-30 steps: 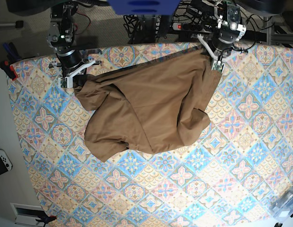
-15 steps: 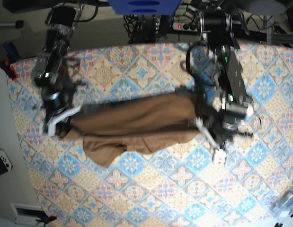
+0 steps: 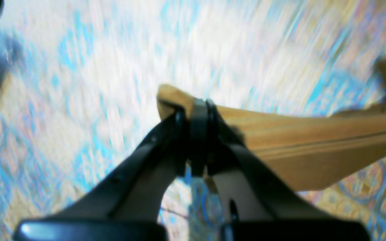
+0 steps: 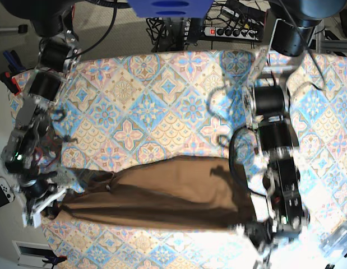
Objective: Layout the t-shirt on the table in an organized manner, then fold the t-shirt properly
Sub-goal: 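Lift the shirt with both grippers and swing it across the table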
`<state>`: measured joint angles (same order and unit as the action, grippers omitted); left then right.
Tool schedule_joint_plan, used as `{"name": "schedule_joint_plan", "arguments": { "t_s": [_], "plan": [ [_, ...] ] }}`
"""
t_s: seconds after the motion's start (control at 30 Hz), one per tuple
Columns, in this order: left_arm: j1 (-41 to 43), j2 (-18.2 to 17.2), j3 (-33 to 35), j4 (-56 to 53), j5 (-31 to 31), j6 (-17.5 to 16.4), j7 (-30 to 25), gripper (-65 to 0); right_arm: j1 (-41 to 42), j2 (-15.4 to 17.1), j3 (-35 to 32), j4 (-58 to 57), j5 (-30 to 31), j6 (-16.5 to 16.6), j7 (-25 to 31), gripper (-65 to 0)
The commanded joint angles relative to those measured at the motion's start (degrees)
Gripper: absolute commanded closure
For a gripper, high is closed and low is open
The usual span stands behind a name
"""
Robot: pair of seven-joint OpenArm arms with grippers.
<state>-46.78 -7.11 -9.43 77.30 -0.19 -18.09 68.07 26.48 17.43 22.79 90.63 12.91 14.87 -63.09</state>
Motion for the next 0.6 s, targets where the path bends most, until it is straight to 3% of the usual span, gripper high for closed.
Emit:
{"name": "schedule_joint_plan", "arguments": {
  "t_s": [0.0,0.2,0.57],
  "plan": [
    [-4.16,-1.19,-0.11,-1.3,2.08,0.37,-1.48,0.0,3.45,2.74,0.47,0.67,-0.47,-0.76,3.09,0.0],
    [-16.73,-1.46,-0.11,-16.77,6.3,0.37,-7.63,0.0,11.1,4.94,0.47,-5.31,-0.47,-0.76,3.44,0.0],
    [-23.24,-1.72,-0.11,-17.82,7.17,0.37,-6.4,0.0,16.99,4.85,-1.03,-9.0,-0.47,-0.68,6.43,0.0]
  ]
}}
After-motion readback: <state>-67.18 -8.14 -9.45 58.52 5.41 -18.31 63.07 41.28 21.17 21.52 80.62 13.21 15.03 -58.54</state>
